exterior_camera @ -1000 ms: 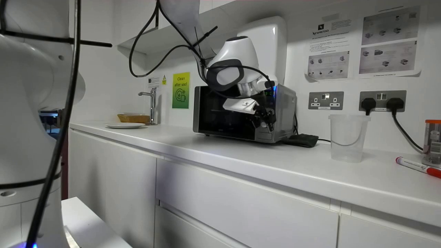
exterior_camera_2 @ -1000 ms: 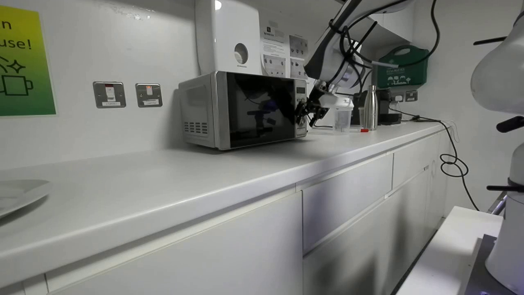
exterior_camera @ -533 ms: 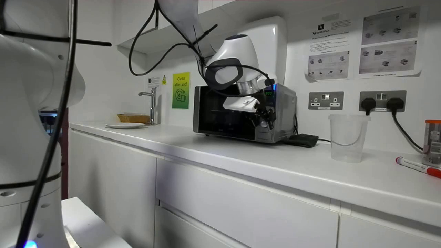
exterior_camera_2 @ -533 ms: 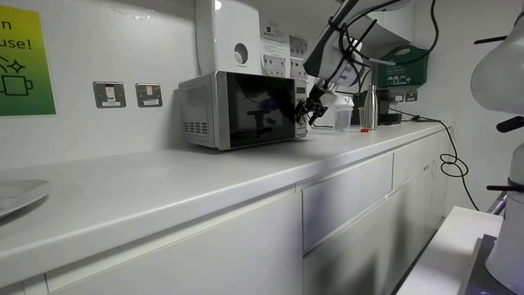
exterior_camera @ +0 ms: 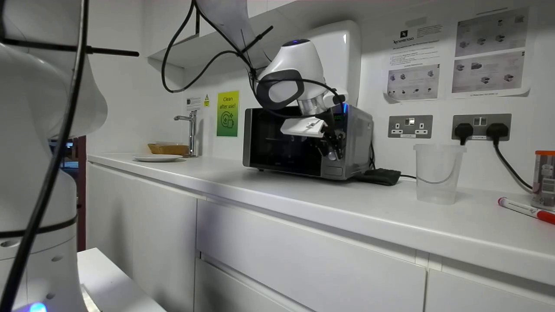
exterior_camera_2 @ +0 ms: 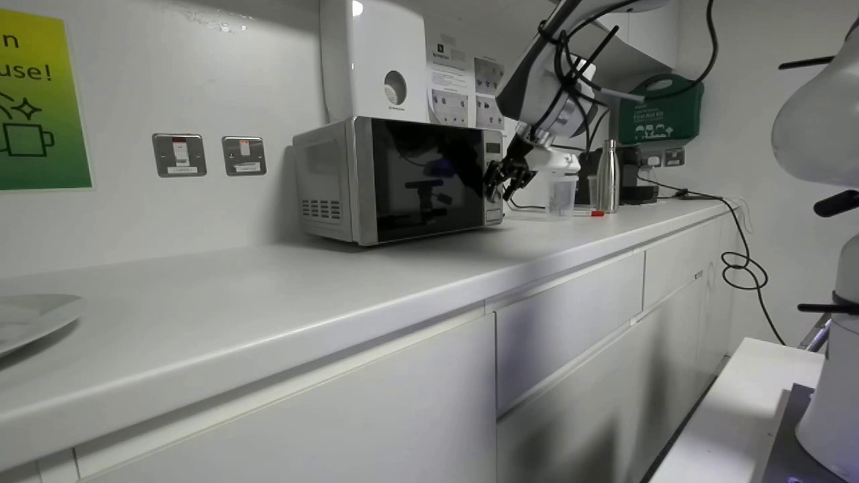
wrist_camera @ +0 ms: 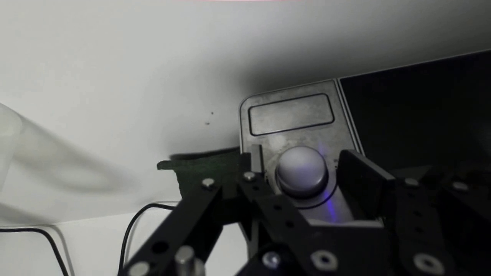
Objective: Turn the knob on the microwave to the right
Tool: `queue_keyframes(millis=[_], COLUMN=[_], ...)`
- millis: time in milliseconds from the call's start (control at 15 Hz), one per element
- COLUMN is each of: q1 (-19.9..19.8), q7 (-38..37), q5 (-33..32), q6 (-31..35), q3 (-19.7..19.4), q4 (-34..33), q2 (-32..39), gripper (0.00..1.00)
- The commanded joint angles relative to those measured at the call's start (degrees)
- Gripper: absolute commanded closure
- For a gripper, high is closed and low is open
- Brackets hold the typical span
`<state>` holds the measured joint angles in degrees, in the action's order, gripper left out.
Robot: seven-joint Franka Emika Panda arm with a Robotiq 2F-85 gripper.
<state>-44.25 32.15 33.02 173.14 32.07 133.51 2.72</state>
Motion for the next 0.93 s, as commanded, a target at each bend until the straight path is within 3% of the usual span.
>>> queue_keyframes(millis=[0, 67, 333, 467, 533, 600, 867], q1=[-0.38, -0.34, -0.31, -0.4, -0.5, -0.67, -0.92], q7=[3.02, 3.0, 3.04, 2.34, 1.39, -0.38, -6.76], q5=[3.54, 3.74, 4.83, 4.98, 5.36, 5.48, 5.06], q6=[-1.09, -1.07, -1.3, -2.1, -3.16, -4.35, -8.21], q3=[0.61, 0.55, 0.46, 0.31, 0.17, -0.2, -1.57], q4=[-1.96, -1.94, -1.84, -1.95, -2.23, -2.52, -3.33], q2=[-1.01, -1.22, -1.47, -1.49, -1.4, -1.33, -0.88], gripper=[0.74, 0.66, 0.66, 0.72, 0.85, 0.89, 0.89])
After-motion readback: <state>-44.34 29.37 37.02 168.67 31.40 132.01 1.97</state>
